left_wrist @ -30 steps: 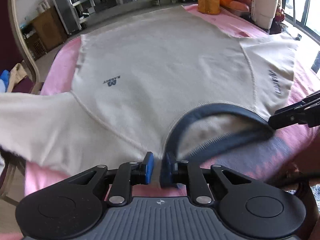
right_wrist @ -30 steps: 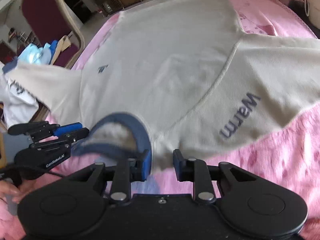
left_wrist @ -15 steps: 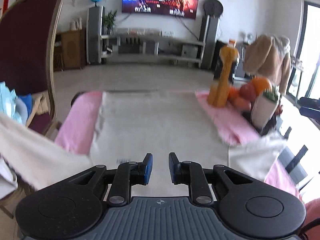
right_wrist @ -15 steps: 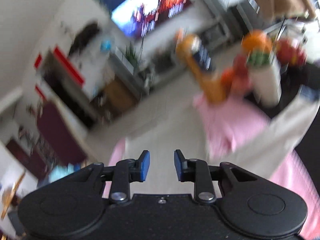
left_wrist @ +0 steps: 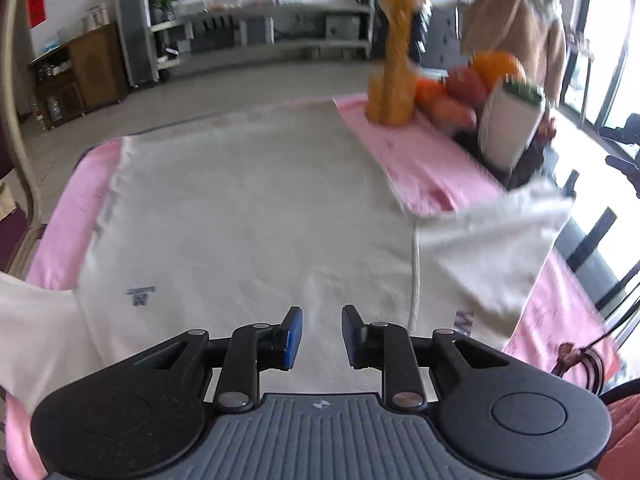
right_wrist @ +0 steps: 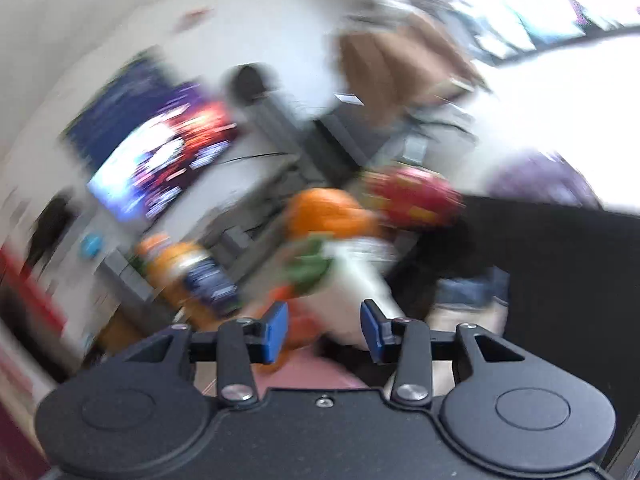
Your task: Fold clothes
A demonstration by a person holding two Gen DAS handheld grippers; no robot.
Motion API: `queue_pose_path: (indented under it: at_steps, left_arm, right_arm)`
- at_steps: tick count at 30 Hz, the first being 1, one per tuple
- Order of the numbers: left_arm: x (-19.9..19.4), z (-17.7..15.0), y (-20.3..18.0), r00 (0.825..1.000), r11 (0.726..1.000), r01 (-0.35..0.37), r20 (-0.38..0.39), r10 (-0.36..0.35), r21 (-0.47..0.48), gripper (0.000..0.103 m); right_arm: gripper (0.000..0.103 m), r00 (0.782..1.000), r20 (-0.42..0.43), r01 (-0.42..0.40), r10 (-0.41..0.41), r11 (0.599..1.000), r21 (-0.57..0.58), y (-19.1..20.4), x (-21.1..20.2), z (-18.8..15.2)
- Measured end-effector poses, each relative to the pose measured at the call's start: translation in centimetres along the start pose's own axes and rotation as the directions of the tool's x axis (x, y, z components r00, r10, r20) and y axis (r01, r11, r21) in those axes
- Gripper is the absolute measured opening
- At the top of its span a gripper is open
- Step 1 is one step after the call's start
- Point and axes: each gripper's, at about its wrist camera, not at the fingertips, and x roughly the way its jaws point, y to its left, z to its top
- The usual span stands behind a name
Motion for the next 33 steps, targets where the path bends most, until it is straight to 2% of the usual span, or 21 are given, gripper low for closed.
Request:
queue_pose_path:
  at_steps: [2,3,8,11,16,23,24,25,29,33]
  left_arm:
    - [0.8,0.1,-0.6,1.0,1.0,0.001,-0.018,0.0,0.003,0.028]
    - [1.3,0.3,-0.8,1.0,1.0,0.0,-0.023,0.0,0.002,0.029]
    - [3.0,0.9,-2.2,0.999,1.0,-0.02,-0.041,0.021,0.023,0.031]
    - [3.9,0.8,-2.8,0.998,0.999,-0.029,-0.055,0.031,0.04,0.032]
    - [5.3,0.6,-2.4,0.995,0.999,-0.037,-0.094,0.036,-0.002,0.032]
    - [5.8,0.5,-2.3,0.993,0.999,-0.046,-0.11,0.045,-0.006,0.032]
    - [5.7,0.4,-2.3,0.993,0.999,-0.046,-0.109,0.046,-0.005,0.032]
    - [5.6,0.4,-2.3,0.993,0.999,-0.048,-0.107,0.047,-0.003,0.032]
    - [4.5,0.4,-2.1,0.996,0.999,-0.05,-0.078,0.05,0.001,0.032]
    - [2.1,0.3,-1.4,0.999,0.999,-0.049,-0.02,0.049,0.004,0.032]
  right_arm:
    - [0.032,0.998,-0.015,0.056,-0.055,0.99,0.126,-3.3,2.0,0.7]
    - [0.029,0.996,-0.018,0.093,-0.092,0.985,0.147,-4.4,2.9,1.1]
    - [0.029,0.976,-0.023,0.215,-0.214,0.965,0.148,-7.7,6.8,2.9]
    - [0.021,0.969,-0.054,0.244,-0.239,0.962,0.12,-8.6,8.5,3.1]
    - [0.021,0.962,-0.09,0.265,-0.258,0.961,0.074,-9.4,10.3,3.0]
    - [0.021,0.952,-0.138,0.279,-0.275,0.96,0.014,-10.3,12.5,2.9]
    - [0.017,0.955,-0.143,0.266,-0.261,0.964,0.014,-10.2,12.5,2.9]
    - [0.005,0.956,-0.14,0.26,-0.257,0.965,0.007,-10.0,12.4,2.8]
    - [0.004,0.965,-0.089,0.246,-0.247,0.969,-0.03,-8.2,11.0,3.1]
    - [0.004,0.989,0.036,0.144,-0.141,0.984,-0.101,-2.8,6.0,3.5]
